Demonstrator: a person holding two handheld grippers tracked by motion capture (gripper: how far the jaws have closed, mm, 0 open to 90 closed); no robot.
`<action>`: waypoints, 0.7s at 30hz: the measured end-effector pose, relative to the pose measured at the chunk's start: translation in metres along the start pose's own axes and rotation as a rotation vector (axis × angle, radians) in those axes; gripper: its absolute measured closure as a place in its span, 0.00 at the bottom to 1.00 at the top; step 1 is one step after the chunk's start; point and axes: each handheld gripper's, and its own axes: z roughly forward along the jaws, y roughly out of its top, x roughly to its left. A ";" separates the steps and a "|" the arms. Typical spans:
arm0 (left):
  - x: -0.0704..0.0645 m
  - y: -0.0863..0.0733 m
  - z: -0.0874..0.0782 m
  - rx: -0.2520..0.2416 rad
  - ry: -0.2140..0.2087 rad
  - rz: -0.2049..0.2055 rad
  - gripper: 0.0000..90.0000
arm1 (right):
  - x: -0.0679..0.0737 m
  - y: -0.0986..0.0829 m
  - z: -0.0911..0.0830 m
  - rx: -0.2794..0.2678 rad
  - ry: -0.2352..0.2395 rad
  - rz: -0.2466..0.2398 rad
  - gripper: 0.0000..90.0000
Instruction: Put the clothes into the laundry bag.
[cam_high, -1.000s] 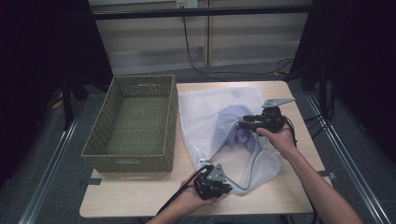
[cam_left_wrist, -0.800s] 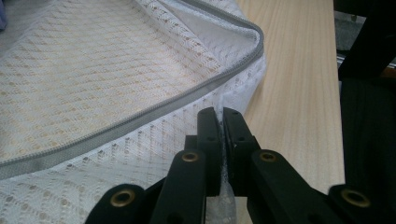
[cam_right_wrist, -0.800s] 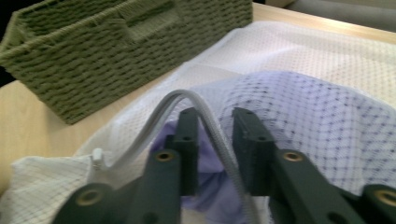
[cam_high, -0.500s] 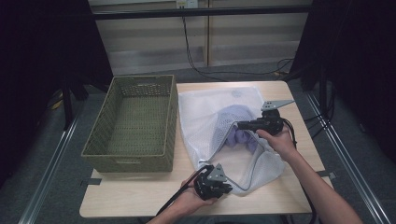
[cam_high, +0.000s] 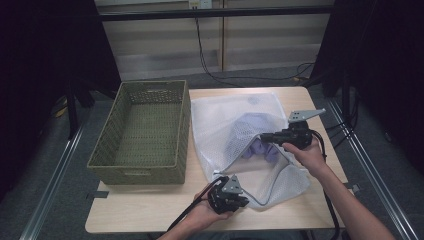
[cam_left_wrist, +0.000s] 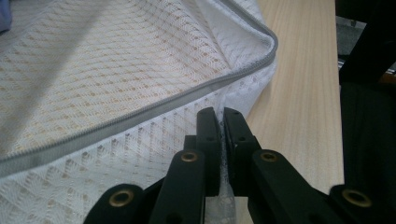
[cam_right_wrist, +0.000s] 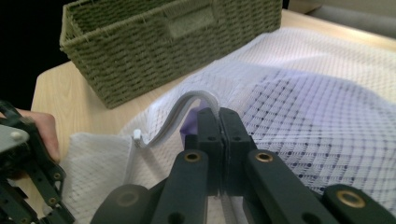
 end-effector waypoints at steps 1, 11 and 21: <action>0.000 0.000 -0.001 0.007 0.004 0.003 0.96 | 0.001 0.002 -0.004 -0.017 0.002 0.003 0.99; 0.000 0.000 -0.001 0.010 0.003 0.001 0.96 | 0.017 0.015 -0.023 -0.070 0.026 -0.033 0.99; 0.000 0.000 -0.001 0.009 0.003 0.002 0.96 | 0.029 -0.006 -0.018 0.018 0.052 -0.031 0.99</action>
